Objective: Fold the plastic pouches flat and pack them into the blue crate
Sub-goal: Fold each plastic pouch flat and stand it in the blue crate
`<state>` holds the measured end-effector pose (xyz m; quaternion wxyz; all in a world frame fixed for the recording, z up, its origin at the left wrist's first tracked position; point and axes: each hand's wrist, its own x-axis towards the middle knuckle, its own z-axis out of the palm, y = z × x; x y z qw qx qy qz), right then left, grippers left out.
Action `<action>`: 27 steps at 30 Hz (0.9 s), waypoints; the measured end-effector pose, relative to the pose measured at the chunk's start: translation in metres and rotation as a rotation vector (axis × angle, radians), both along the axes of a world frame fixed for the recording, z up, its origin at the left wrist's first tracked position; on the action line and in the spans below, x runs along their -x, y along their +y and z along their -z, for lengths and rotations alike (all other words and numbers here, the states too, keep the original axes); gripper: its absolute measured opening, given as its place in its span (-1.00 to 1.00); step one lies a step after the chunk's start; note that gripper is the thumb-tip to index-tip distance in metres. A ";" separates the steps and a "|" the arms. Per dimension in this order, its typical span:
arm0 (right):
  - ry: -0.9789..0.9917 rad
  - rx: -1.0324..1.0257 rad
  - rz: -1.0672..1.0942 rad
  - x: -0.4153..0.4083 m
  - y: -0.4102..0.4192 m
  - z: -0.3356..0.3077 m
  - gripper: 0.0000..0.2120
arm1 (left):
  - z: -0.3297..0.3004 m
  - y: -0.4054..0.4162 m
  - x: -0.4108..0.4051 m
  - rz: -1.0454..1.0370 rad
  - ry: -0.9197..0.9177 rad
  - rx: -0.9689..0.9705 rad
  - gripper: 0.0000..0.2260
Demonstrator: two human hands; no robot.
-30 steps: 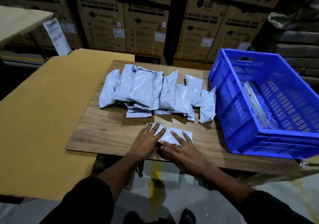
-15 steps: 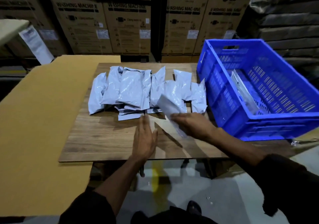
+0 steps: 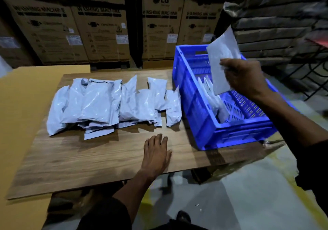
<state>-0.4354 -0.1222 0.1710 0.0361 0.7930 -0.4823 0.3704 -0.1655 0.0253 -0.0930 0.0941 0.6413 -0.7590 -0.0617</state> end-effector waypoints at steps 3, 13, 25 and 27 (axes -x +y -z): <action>0.156 -0.128 0.102 0.036 -0.023 0.019 -0.67 | 0.001 -0.008 0.017 -0.012 -0.002 0.000 -0.50; 0.748 -0.620 0.127 0.063 -0.067 0.105 -0.68 | 0.013 -0.015 0.027 -0.095 0.036 0.103 -0.54; 0.682 -0.600 -0.085 0.042 -0.084 0.122 -0.91 | 0.016 -0.011 0.032 -0.127 -0.009 0.175 -0.56; 0.696 -0.615 -0.056 0.043 -0.088 0.124 -0.69 | 0.016 -0.012 0.033 -0.135 -0.011 0.186 -0.56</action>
